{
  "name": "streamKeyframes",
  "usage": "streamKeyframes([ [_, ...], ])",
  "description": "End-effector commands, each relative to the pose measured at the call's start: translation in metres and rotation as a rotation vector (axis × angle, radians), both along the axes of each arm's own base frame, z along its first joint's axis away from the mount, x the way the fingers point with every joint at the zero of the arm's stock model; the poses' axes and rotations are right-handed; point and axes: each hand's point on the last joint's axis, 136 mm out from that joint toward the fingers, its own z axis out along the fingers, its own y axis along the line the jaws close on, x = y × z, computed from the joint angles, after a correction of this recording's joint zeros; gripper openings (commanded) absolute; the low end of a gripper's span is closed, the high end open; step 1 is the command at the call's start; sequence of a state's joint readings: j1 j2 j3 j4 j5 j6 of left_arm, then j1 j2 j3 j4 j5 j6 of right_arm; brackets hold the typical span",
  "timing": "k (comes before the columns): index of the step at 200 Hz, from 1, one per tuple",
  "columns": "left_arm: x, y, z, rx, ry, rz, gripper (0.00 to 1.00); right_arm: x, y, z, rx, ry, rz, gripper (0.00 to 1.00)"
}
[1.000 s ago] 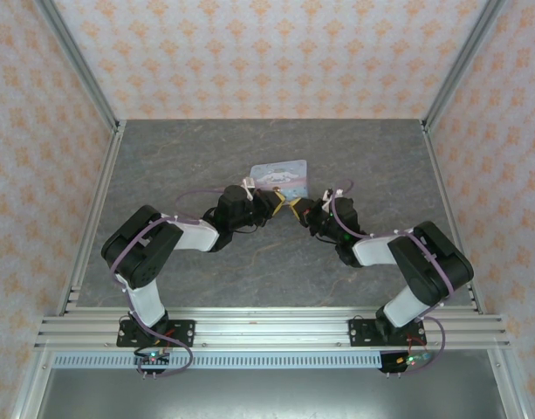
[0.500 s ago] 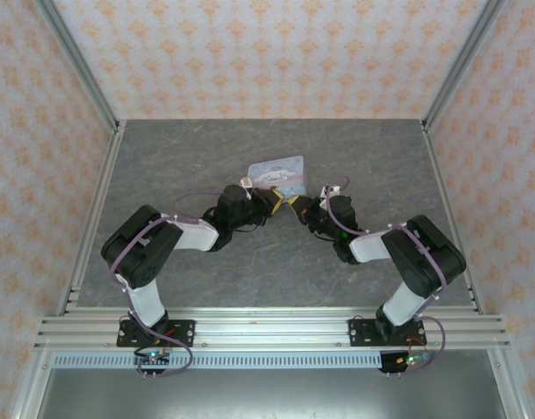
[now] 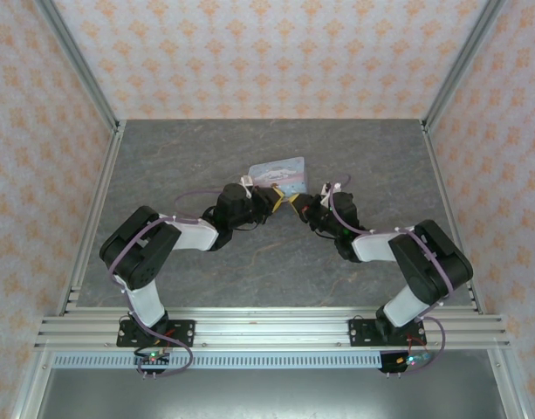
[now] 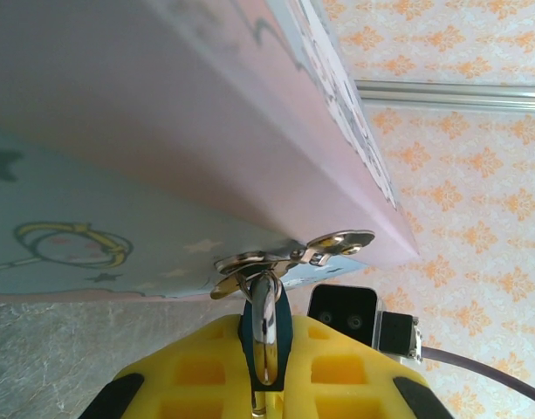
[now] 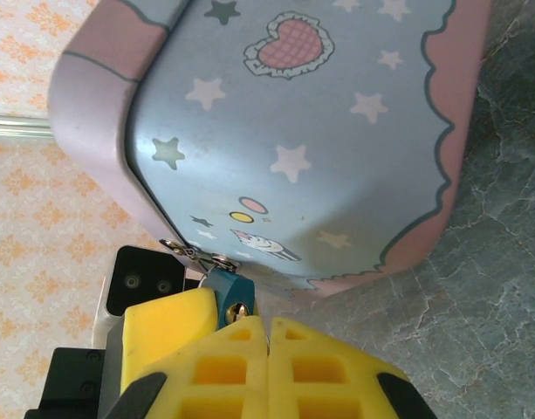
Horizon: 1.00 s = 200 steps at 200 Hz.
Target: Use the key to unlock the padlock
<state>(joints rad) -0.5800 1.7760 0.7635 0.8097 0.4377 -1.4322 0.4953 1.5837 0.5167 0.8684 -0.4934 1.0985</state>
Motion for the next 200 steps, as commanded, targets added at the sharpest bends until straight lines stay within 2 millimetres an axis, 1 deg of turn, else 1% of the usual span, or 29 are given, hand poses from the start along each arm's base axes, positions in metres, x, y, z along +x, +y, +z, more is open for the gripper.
streamKeyframes([
  [1,-0.020,-0.031,0.039,-0.055,-0.083,-0.153,0.00,-0.001,0.020,0.049,0.073,-0.128,0.089,0.00],
  [40,-0.021,-0.031,0.036,-0.041,-0.081,-0.156,0.00,-0.002,0.021,0.054,0.080,-0.133,0.094,0.00],
  [97,-0.022,-0.031,0.026,-0.010,-0.070,-0.167,0.00,-0.005,0.019,0.053,0.050,-0.135,0.099,0.00],
  [149,-0.024,-0.032,0.028,-0.009,-0.071,-0.172,0.00,-0.005,0.019,0.039,0.040,-0.117,0.095,0.00],
  [166,-0.024,-0.032,0.027,-0.013,-0.060,-0.169,0.00,-0.006,0.014,0.031,0.026,-0.098,0.078,0.00],
  [200,-0.024,-0.033,0.030,-0.031,-0.056,-0.172,0.00,-0.015,0.006,0.021,-0.003,-0.074,0.068,0.00],
])
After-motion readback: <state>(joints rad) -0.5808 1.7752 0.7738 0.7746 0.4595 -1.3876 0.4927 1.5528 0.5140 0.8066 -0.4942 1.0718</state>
